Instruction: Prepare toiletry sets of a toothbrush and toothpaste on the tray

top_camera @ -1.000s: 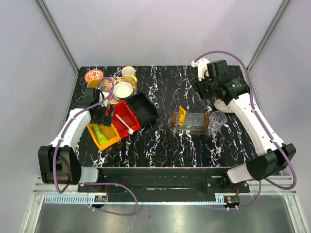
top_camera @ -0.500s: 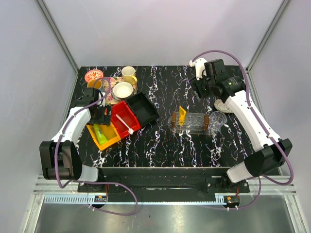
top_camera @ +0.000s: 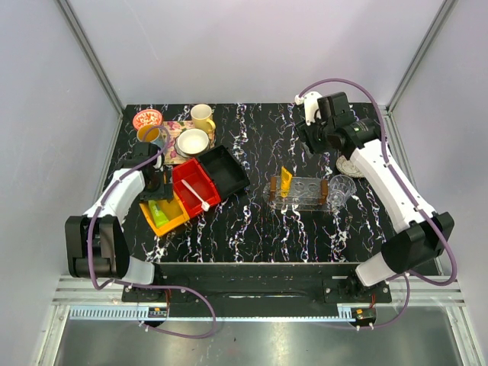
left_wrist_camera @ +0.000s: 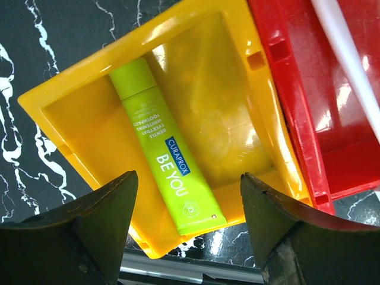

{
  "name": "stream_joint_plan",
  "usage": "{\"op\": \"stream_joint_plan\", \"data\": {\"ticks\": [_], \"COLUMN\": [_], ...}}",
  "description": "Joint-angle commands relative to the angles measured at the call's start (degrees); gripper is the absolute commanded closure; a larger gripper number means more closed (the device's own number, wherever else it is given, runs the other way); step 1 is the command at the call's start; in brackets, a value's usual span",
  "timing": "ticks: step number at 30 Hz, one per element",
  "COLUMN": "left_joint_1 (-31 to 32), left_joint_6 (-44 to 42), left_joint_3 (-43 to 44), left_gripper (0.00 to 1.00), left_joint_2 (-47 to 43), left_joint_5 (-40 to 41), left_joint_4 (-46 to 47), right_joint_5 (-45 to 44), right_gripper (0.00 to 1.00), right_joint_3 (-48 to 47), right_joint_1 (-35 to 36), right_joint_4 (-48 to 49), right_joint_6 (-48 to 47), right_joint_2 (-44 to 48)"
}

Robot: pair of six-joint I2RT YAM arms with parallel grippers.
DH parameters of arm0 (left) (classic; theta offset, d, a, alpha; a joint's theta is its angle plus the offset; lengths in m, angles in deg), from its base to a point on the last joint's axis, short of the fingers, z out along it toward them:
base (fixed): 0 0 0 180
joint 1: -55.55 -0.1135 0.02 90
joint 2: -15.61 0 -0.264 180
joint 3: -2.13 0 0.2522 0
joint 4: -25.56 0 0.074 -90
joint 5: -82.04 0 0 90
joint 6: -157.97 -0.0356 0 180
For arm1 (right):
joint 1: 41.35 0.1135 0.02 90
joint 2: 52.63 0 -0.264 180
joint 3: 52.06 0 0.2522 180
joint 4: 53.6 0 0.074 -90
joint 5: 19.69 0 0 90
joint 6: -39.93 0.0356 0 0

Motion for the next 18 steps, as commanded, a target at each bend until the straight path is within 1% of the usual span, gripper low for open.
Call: {"op": "stream_joint_plan", "data": {"ticks": [1, 3, 9, 13, 18], "left_joint_1": [-0.36, -0.27, -0.36, -1.59, -1.59], "left_joint_6": [3.1, 3.71, 4.33, 5.29, 5.73], "left_joint_3": [-0.59, -1.02, -0.76, 0.2, -0.06], "left_gripper": [0.26, 0.26, 0.27, 0.32, 0.33], "left_joint_2": [-0.04, -0.13, 1.8, 2.77, 4.0], "left_joint_5": [5.14, 6.45, 7.07, 8.04, 7.95], "left_joint_4": [2.21, 2.56, 2.56, 2.2, 1.94], "right_joint_5": [-0.48, -0.4, 0.04, 0.04, 0.39], "right_gripper": [0.39, 0.39, 0.39, 0.39, 0.39], "right_joint_3": [-1.07, -1.07, -0.63, -0.28, 0.07], "right_joint_1": [-0.2, -0.29, -0.29, -0.2, -0.2], "right_joint_4": [1.86, 2.03, 2.47, 2.82, 3.35], "right_joint_6": [0.7, 0.79, 0.88, 0.79, 0.79], "right_joint_2": [-0.76, -0.84, -0.93, -0.84, -1.11]}}
